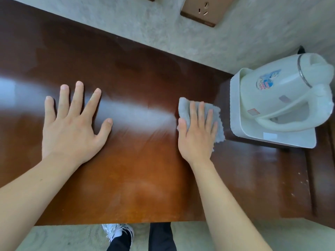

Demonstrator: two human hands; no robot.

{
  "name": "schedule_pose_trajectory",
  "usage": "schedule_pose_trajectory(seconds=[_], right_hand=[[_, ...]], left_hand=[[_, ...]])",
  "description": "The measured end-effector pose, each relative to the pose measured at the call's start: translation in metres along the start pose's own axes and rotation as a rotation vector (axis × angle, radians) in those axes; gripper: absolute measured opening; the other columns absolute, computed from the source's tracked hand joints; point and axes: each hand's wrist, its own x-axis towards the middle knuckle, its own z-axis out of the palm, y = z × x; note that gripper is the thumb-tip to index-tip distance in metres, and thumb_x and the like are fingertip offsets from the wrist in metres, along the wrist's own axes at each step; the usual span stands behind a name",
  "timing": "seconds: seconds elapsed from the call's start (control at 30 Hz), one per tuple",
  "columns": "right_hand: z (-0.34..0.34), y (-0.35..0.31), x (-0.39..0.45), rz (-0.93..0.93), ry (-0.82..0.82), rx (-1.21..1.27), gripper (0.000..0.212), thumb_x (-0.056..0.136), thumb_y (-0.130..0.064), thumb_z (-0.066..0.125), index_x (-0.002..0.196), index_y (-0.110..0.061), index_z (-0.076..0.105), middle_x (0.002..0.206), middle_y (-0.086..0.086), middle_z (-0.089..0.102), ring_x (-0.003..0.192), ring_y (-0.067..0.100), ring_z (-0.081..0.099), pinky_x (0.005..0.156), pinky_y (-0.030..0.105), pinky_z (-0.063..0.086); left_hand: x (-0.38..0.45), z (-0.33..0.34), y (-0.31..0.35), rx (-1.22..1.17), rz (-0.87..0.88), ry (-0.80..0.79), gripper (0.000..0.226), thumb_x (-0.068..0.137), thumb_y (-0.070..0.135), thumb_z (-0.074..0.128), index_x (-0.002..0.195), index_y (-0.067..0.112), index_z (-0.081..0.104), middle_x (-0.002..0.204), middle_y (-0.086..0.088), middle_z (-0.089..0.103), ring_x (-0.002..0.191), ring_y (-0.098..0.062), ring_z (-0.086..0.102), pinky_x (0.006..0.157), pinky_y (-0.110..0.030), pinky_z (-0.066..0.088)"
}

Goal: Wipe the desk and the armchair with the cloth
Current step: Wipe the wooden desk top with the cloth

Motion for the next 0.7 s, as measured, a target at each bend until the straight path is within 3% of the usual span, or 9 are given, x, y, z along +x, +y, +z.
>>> schedule_pose_trajectory(seconds=[0.1,0.2,0.37,0.5,0.6,0.7], right_hand=[[-0.006,-0.032,0.08,0.047,-0.024,0.032,0.062,0.103,-0.053,0.009,0.159,-0.028,0.001,0.168,0.002,-0.004,0.153,0.031,-0.01,0.122,0.055,-0.003],[-0.007,-0.066,0.104,0.041,-0.069,0.069,0.064,0.102,-0.054,0.007,0.159,-0.027,-0.002,0.168,0.001,-0.009,0.152,0.032,-0.014,0.121,0.057,-0.007],[0.008,-0.086,0.006,-0.285,-0.019,0.032,0.062,0.103,-0.052,0.02,0.159,-0.027,0.01,0.168,-0.001,0.003,0.154,0.031,-0.008,0.123,0.053,0.002],[0.017,-0.081,-0.052,-0.352,-0.062,0.017,0.061,0.103,-0.054,0.015,0.159,-0.03,0.007,0.168,-0.002,0.003,0.154,0.025,-0.009,0.123,0.053,0.007],[0.01,-0.087,-0.007,-0.338,-0.046,-0.022,0.062,0.103,-0.052,0.019,0.159,-0.027,0.01,0.168,0.0,0.006,0.154,0.026,-0.004,0.123,0.052,0.007],[0.002,-0.106,0.068,-0.19,-0.004,-0.025,0.062,0.104,-0.05,0.019,0.159,-0.023,0.007,0.168,0.003,0.004,0.154,0.03,-0.002,0.123,0.052,0.003]], left_hand=[[0.0,-0.001,0.001,0.004,0.001,-0.011,0.074,0.097,0.065,0.022,0.161,0.027,0.02,0.166,-0.015,0.02,0.152,-0.039,0.013,0.118,-0.059,0.014],[-0.001,-0.004,0.001,-0.001,-0.001,-0.026,0.074,0.097,0.066,0.02,0.161,0.027,0.019,0.167,-0.014,0.019,0.153,-0.038,0.011,0.119,-0.059,0.014],[0.0,-0.01,0.002,-0.035,-0.006,-0.06,0.075,0.097,0.067,0.018,0.161,0.028,0.018,0.168,-0.013,0.018,0.155,-0.037,0.01,0.121,-0.059,0.012],[0.001,-0.015,0.003,-0.019,-0.011,-0.095,0.076,0.097,0.067,0.017,0.162,0.028,0.017,0.168,-0.013,0.017,0.155,-0.036,0.009,0.121,-0.058,0.012],[0.002,-0.017,0.003,-0.015,-0.013,-0.114,0.076,0.097,0.067,0.017,0.162,0.027,0.019,0.168,-0.013,0.018,0.155,-0.036,0.01,0.122,-0.058,0.012],[0.001,-0.016,0.003,-0.004,-0.009,-0.12,0.076,0.097,0.067,0.016,0.161,0.027,0.02,0.168,-0.012,0.019,0.155,-0.036,0.01,0.122,-0.058,0.012]])
